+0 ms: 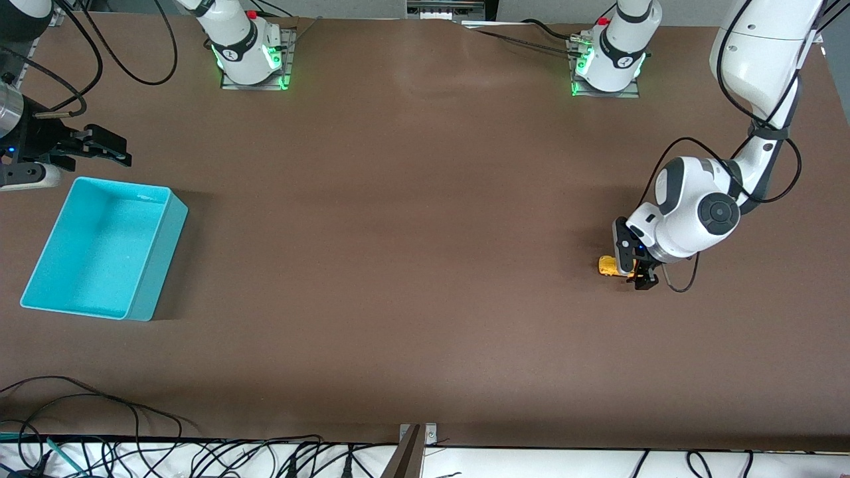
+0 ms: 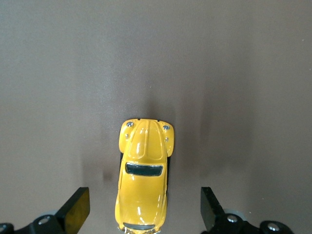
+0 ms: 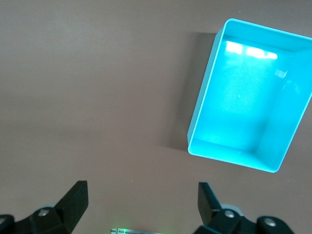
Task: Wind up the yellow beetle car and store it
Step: 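Close the left gripper on the yellow car's body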
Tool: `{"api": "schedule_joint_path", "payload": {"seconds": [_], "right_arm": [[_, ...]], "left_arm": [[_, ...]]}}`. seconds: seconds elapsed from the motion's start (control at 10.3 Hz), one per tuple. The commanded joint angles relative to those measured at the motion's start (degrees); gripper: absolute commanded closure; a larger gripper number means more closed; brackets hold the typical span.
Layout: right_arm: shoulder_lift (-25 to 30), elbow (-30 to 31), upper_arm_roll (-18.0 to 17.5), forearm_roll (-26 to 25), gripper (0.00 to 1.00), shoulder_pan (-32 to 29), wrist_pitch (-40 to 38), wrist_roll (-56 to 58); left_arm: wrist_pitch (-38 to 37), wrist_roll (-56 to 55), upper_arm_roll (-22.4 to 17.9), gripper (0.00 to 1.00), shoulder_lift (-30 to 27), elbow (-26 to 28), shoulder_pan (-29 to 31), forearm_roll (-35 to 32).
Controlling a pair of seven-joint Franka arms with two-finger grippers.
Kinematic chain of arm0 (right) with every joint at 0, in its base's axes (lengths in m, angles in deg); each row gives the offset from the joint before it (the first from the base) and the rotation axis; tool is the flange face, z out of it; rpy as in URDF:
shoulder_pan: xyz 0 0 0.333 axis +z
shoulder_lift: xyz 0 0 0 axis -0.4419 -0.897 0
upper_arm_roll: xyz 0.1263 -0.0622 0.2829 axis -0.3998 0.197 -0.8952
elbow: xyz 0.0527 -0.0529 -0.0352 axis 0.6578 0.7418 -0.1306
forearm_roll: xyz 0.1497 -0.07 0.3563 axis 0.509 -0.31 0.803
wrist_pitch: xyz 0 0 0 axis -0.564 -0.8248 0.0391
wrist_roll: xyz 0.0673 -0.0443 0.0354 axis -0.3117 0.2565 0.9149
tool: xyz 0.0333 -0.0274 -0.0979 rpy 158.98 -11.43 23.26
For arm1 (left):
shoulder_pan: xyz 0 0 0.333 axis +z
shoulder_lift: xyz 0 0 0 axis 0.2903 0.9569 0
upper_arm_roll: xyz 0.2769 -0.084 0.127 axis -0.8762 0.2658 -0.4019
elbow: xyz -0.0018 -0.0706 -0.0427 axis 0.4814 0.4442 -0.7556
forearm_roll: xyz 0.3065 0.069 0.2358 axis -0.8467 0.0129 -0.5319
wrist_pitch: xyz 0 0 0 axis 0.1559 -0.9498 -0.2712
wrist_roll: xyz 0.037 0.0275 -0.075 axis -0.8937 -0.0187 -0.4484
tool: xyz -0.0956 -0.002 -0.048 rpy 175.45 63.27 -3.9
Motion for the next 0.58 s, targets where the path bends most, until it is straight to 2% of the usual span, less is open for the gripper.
{"api": "schedule_joint_path", "payload": {"seconds": [0.0,0.1,0.19,0.29,0.39,0.48], "right_arm": [[-0.18,-0.76,0.02,0.91,0.00,-0.28,-0.42,1.04],[-0.18,-0.76,0.02,0.91,0.00,-0.28,-0.42,1.04],[-0.09,-0.76,0.02,0.91,0.00,-0.28,-0.42,1.04],[-0.18,-0.67,0.02,0.91,0.00,-0.28,-0.42,1.04],[-0.18,-0.75,0.02,0.91,0.00,-0.28,-0.42,1.04],[-0.18,-0.67,0.02,0.91,0.00,-0.28,-0.42,1.04]], "left_arm": [[2.11,0.78,0.23,0.00,0.95,0.73,0.29,-1.19],[2.20,0.86,0.23,0.09,1.05,0.47,0.29,-1.28],[2.20,1.39,0.23,0.52,1.05,0.55,0.20,-1.28],[2.20,1.57,0.23,0.78,1.05,0.46,-0.06,-1.28],[2.20,1.65,0.23,0.93,1.05,0.38,-0.24,-1.28],[2.20,1.66,0.23,0.94,1.05,0.38,-0.24,-1.28]]}}
